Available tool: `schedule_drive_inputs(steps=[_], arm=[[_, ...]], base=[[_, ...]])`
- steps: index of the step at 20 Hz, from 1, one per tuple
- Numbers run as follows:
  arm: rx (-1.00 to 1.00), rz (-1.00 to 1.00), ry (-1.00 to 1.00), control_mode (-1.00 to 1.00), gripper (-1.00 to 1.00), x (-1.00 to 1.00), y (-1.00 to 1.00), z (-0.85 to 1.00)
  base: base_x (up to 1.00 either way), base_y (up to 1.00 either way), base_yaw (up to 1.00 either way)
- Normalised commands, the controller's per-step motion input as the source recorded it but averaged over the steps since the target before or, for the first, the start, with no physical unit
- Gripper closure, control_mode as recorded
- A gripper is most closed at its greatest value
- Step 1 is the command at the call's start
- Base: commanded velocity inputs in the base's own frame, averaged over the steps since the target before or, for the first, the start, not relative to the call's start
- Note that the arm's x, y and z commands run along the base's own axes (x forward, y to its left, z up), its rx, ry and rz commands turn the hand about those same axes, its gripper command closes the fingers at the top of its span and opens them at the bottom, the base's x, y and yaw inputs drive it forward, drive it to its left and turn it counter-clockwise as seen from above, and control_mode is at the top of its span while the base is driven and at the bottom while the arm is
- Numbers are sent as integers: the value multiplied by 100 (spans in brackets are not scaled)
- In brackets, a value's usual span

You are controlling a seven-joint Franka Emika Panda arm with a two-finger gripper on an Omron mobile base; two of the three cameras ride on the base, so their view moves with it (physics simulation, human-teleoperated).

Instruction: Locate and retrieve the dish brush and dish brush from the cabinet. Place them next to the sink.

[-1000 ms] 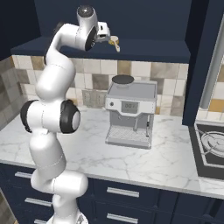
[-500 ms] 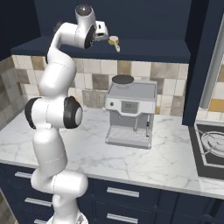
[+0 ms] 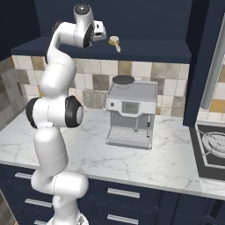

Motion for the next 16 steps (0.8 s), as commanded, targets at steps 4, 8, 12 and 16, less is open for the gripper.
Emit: schedule_drive_inputs(steps=[4, 8, 12, 16], arm=[[0, 0, 0, -100, 100, 0, 0, 0], [0, -4, 0, -100, 100, -3, 0, 1], [0, -10, -3, -100, 100, -13, 1, 9], [0, -10, -7, -100, 100, -15, 14, 5]], base=[[0, 0, 0], [0, 0, 0], [0, 0, 0], [0, 0, 0]])
